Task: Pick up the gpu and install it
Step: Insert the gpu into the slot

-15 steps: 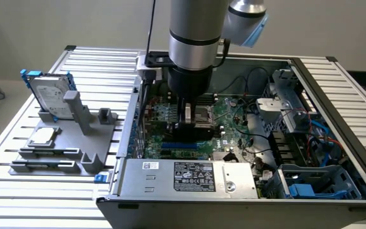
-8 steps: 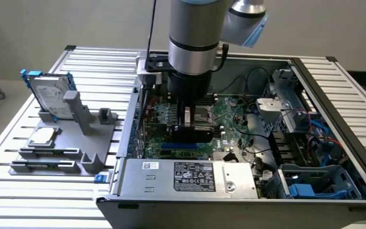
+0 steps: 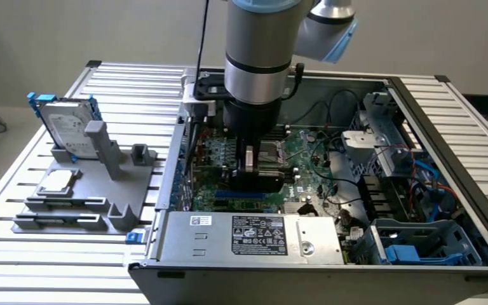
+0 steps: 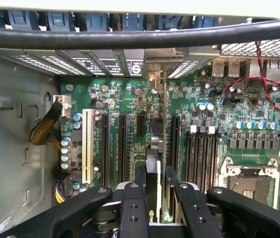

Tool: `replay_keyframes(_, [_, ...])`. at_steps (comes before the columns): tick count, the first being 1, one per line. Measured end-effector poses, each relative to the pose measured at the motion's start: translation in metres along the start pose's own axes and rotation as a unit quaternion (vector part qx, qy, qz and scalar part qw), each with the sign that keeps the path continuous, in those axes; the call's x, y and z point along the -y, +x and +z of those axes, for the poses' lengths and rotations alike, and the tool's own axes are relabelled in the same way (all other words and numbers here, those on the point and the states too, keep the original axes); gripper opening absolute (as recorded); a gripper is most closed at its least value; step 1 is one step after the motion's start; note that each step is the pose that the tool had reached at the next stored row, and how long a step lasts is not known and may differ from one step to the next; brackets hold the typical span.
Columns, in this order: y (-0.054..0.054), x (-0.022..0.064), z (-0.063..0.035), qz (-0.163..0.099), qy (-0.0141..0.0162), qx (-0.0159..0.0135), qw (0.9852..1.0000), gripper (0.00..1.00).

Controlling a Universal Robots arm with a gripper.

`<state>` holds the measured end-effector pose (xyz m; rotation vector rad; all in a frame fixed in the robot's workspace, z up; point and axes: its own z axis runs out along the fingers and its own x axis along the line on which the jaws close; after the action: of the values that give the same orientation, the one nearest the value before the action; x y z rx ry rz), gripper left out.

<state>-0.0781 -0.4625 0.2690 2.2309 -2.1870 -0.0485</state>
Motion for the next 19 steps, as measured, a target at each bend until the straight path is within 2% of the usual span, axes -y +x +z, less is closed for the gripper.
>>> replay_keyframes(19, [0.0003, -0.0002, 0.0033, 0.0, -0.0017, 0.0002, 1.0, 0.27])
